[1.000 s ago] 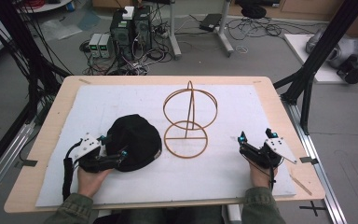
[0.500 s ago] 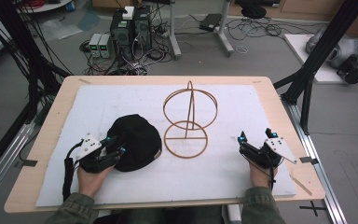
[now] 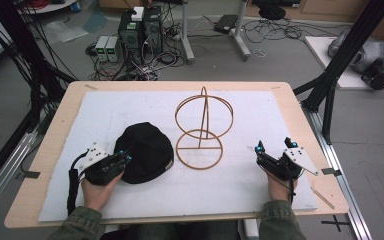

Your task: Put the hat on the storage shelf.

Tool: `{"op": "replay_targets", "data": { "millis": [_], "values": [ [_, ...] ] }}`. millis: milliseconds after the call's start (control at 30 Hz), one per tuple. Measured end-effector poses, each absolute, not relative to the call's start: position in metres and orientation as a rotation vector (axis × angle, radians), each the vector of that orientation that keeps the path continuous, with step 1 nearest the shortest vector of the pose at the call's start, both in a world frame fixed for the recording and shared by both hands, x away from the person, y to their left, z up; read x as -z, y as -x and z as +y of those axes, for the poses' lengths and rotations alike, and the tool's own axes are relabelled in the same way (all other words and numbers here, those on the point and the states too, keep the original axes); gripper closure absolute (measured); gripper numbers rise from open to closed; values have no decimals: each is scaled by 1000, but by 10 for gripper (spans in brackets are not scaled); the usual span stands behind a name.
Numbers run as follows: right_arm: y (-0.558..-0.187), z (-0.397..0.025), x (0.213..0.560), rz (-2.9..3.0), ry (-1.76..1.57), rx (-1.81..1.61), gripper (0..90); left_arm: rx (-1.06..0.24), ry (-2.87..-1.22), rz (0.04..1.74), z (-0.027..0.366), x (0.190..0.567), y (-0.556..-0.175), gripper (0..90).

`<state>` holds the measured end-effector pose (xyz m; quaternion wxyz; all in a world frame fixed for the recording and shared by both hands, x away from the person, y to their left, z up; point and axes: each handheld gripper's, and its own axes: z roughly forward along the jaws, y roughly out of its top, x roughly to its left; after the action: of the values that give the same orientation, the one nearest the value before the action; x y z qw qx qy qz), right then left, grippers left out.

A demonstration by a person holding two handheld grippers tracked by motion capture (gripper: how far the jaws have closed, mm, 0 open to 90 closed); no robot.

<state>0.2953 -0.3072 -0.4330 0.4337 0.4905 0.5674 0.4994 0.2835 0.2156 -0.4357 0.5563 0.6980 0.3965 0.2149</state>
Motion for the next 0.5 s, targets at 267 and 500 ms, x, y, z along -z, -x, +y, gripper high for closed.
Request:
{"op": "replay_targets", "data": {
  "millis": [267,500],
  "values": [
    [-295,-307,433,1408,-1226,-1247,63,-535,-1644,913,214,435,-281,877],
    [-295,-307,433,1413,-1220,-1248,64,-520,-1628,909,215,434,-281,877]
  ]
}}
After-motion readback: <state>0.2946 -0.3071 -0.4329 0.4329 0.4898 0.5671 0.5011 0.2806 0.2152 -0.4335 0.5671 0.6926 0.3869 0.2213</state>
